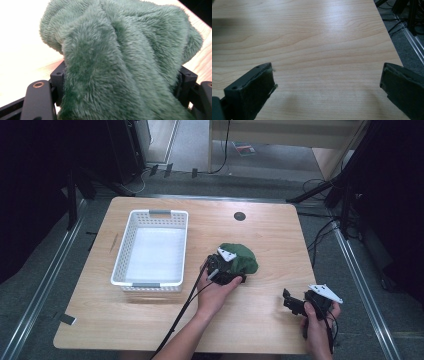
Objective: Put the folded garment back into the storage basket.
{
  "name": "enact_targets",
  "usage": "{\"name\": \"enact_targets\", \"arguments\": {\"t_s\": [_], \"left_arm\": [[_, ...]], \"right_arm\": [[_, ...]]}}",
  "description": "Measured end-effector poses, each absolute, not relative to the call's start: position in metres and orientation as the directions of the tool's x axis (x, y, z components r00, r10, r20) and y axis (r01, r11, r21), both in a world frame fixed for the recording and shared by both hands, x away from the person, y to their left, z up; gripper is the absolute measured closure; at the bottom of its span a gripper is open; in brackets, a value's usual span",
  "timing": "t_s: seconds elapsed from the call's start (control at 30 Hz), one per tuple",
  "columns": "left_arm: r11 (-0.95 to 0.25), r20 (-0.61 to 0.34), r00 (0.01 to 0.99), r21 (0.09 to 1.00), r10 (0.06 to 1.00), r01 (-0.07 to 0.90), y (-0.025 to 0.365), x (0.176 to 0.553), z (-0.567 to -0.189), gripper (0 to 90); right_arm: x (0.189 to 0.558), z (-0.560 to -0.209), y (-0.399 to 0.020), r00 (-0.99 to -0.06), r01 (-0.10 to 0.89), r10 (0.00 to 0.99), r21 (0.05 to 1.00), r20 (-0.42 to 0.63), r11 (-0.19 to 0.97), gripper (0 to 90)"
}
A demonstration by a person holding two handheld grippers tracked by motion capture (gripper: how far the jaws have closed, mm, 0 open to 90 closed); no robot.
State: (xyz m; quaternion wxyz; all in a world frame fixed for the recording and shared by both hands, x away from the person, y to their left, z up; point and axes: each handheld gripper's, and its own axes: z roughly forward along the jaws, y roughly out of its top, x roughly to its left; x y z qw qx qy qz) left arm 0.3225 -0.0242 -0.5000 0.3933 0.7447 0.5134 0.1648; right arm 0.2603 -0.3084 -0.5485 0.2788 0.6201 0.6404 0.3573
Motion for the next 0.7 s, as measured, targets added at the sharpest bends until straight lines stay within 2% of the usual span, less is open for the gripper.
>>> {"name": "enact_targets", "arguments": {"t_s": [0.7], "left_arm": [[-0.107, -0.180, 0.425, 0.815, 0.887, 0.569, 0.012, 0.315, -0.448, 24.5]], "right_arm": [[0.260, -0.548, -0.308, -0.073, 0.594, 0.994, 0.804, 0.081, -0.022, 0.0]]}}
